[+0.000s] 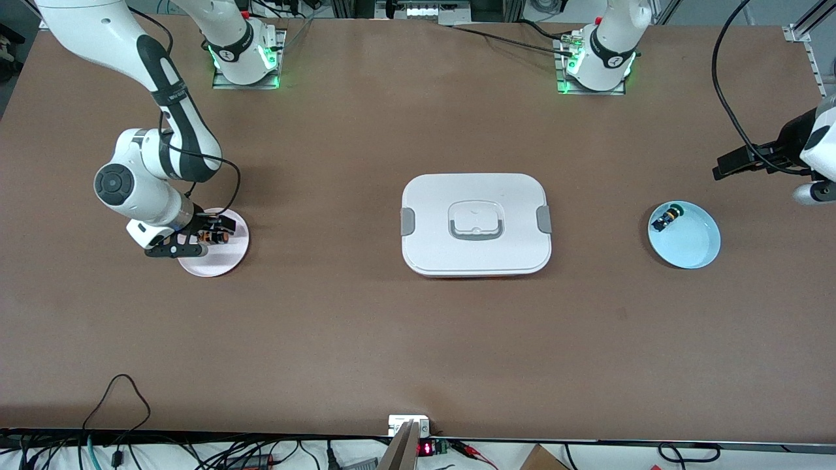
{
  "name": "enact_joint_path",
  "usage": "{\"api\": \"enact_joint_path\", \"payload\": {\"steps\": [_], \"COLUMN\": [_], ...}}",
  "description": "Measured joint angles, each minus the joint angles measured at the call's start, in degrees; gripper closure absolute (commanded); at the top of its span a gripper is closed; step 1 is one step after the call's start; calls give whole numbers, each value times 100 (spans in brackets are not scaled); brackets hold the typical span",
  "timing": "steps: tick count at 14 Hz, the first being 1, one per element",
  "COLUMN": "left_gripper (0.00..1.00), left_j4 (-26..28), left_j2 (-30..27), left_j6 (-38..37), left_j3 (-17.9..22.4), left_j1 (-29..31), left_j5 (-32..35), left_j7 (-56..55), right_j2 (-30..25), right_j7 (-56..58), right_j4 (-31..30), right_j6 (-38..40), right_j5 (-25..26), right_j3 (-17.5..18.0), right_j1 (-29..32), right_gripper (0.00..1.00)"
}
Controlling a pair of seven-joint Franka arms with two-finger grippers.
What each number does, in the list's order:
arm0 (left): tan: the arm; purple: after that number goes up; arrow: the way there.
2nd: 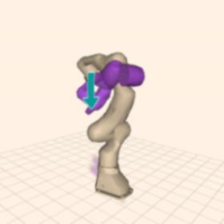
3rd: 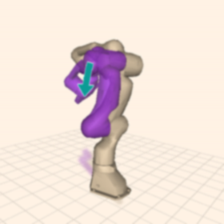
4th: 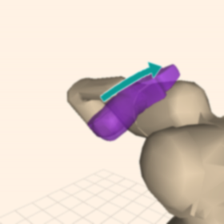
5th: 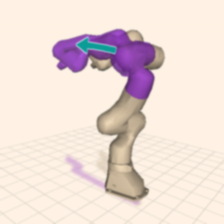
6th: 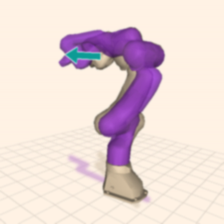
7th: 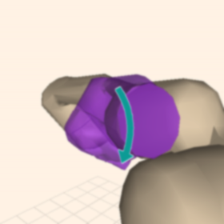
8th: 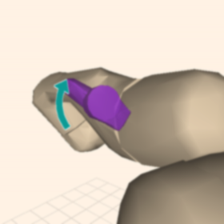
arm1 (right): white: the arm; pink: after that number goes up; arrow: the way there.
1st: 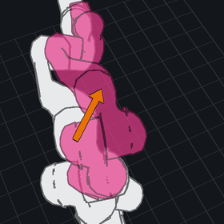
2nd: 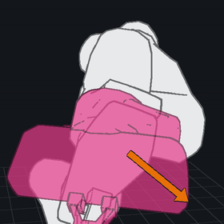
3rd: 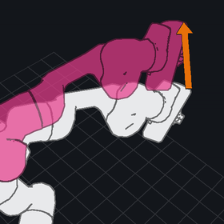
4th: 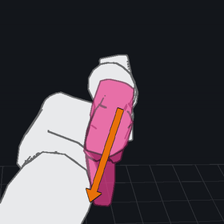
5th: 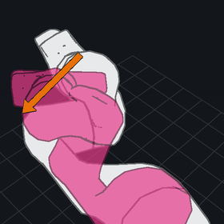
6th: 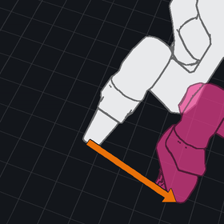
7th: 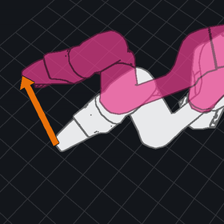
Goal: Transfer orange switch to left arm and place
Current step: 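Close the right gripper on the black-and-orange switch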
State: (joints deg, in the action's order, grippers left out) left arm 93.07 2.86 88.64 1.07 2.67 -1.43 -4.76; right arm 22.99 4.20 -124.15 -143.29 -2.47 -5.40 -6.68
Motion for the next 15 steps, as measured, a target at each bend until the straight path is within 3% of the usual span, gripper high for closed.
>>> {"api": "enact_joint_path", "payload": {"steps": [15], "left_gripper": [0], "left_j4": [0], "left_j2": [3], "left_j6": [0], "left_j3": [1], "left_j1": [0], "left_j5": [0], "left_j7": [0], "right_j2": [15], "right_j7": [585], "right_j4": [109], "right_j6": [-37], "right_j5": [8], "right_j3": [-5], "right_j1": [-3], "right_gripper": [0]}}
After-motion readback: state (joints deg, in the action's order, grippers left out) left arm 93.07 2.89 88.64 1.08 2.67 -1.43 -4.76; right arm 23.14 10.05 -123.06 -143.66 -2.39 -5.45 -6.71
